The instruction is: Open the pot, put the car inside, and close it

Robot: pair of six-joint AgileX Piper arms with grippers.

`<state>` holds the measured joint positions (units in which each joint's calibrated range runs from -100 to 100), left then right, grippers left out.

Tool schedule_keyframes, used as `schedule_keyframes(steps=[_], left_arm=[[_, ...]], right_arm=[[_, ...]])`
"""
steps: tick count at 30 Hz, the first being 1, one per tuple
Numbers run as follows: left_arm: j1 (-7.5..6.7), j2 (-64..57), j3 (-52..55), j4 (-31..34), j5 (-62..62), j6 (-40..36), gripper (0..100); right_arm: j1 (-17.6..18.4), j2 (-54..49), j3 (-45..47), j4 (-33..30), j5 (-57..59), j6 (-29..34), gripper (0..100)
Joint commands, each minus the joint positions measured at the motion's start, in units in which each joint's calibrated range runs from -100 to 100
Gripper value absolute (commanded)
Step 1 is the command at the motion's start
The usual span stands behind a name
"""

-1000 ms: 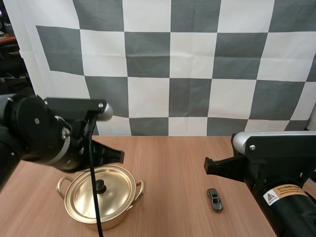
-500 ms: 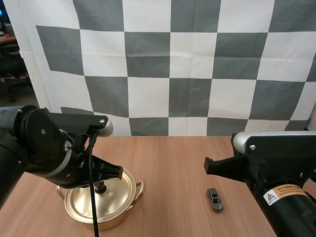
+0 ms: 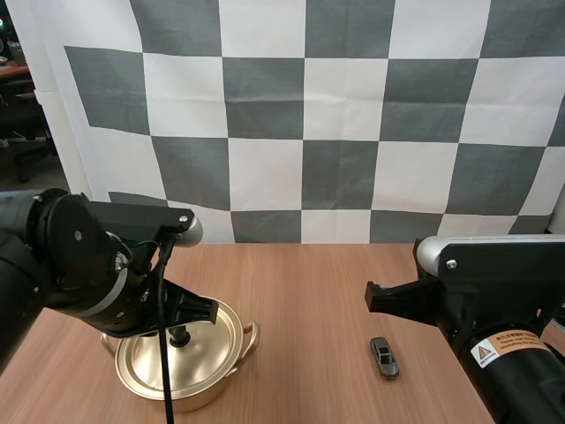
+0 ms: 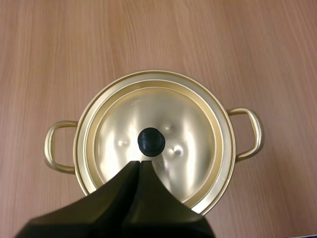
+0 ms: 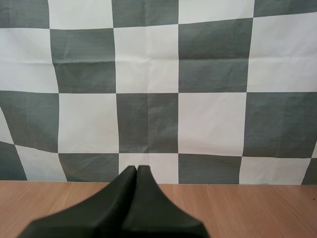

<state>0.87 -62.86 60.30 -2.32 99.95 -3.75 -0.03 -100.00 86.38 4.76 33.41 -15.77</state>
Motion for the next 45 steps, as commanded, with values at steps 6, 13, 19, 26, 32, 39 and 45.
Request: schedule_keyframes(steps=[6,13,19,26,32,39,45], left_arm=[[-0.05,0.07,0.04,0.07,0.05,3.63,37],[-0.05,0.07,0.04,0.07,0.05,11.55,100],[-0.05,0.07,0.04,-0.83,0.05,10.61,100],[-0.05,0.07,0.04,-4.42,0.05,8.21,100],[-0.05,0.47,0.69,-4.06,0.05,6.52,100],[-0.05,8.85,1.89,-3.23,0.05,4.39,100],[-0.05,14.79,1.89,-3.7,-2.07,4.39,100]], right_arm=[[-0.04,0.0,-0.02,0.08,0.01,0.07,0],[-0.04,0.0,-0.02,0.2,0.01,0.07,0],[-0.04,0.0,-0.02,0.68,0.01,0.07,0],[-0.04,0.0,-0.02,0.94,0.01,0.07,0],[-0.04,0.0,-0.02,0.94,0.01,0.07,0],[-0.04,0.0,-0.02,0.94,0.01,0.07,0],[-0.04,0.0,-0.02,0.94,0.01,0.07,0]])
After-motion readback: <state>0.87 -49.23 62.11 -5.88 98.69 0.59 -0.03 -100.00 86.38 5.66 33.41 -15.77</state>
